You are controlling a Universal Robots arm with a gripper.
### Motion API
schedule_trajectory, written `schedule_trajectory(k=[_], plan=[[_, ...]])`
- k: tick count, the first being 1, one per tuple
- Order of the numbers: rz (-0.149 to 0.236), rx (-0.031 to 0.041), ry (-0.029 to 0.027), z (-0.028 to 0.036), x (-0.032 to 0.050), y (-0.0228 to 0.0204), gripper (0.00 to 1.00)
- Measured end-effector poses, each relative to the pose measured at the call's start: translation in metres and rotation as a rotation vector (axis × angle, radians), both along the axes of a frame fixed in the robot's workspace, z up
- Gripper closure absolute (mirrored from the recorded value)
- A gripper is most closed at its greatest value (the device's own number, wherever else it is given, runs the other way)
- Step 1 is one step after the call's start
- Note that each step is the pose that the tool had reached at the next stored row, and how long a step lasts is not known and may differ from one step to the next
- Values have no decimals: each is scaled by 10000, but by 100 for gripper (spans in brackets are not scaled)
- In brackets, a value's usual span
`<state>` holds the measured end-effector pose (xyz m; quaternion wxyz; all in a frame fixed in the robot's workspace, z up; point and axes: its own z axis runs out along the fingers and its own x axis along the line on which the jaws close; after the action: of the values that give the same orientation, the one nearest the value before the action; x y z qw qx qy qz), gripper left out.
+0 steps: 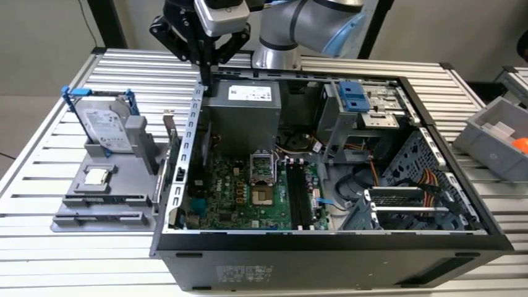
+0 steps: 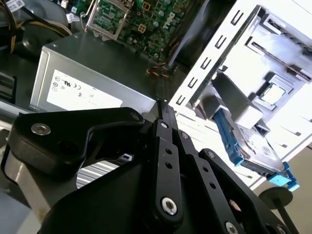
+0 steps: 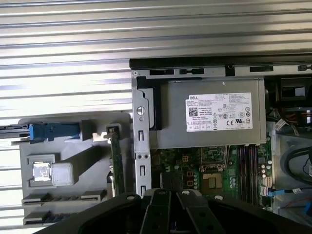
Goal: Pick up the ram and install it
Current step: 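Reach for the ram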
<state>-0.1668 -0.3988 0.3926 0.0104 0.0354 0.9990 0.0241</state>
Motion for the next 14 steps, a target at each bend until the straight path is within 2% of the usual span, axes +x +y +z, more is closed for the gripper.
schedule_trajectory(k=[14], plan=[[7, -1, 1, 1, -130, 0, 100]])
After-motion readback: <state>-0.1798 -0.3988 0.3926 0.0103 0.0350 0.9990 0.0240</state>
